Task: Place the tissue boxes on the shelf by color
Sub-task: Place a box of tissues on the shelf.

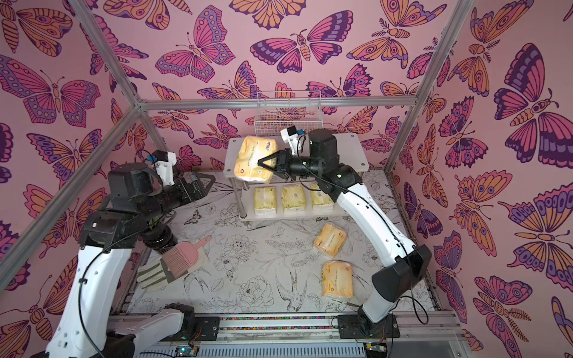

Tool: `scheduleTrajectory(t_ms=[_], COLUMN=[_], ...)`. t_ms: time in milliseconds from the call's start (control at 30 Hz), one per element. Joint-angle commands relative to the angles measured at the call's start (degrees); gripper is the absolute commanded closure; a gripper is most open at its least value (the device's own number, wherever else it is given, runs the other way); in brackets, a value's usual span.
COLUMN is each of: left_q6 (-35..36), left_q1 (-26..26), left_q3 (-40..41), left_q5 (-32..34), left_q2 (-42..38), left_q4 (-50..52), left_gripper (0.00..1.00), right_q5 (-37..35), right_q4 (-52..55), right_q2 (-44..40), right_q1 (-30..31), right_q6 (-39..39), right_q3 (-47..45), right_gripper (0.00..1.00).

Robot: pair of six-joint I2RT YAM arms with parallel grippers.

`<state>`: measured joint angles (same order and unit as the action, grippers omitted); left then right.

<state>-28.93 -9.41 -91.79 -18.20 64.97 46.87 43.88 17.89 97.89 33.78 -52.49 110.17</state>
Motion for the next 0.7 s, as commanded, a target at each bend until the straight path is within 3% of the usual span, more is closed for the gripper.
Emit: scheduleTrajectory(t_ms=[0,233,533,600,667], left_q6=[0.96,0.55,0.32,0.1,0.04], left_q1=[0.57,0.61,0.58,0.62,0.63], left_q3=[-0.7,1.99,3.8,3.81,3.81], left_q5=[-3.07,-3.47,-3.05,-3.2,-3.16], left_q2=[1.12,0.82,-0.02,0.15,0.17], left_q4=[1.59,1.27,0.61,0.42,0.34], left_gripper=[0.0,0.0,0.0,0.0,0.0], right_q5=[0.85,1.64,1.34,1.28,0.78], right_q4=[2.63,3.99,7.3,8.24,9.25], right_q2=[5.83,17.67,24.07,24.86,24.94], right_q1=[-1.32,-2.67,-2.68,-2.67,-2.73], right_q6=[-1.84,-5.97,-7.99,-8.24,-7.61], right_q3=[7.57,21.13,27.37,28.37,28.78], right_gripper=[0.76,0.73,0.71,0.67,0.54])
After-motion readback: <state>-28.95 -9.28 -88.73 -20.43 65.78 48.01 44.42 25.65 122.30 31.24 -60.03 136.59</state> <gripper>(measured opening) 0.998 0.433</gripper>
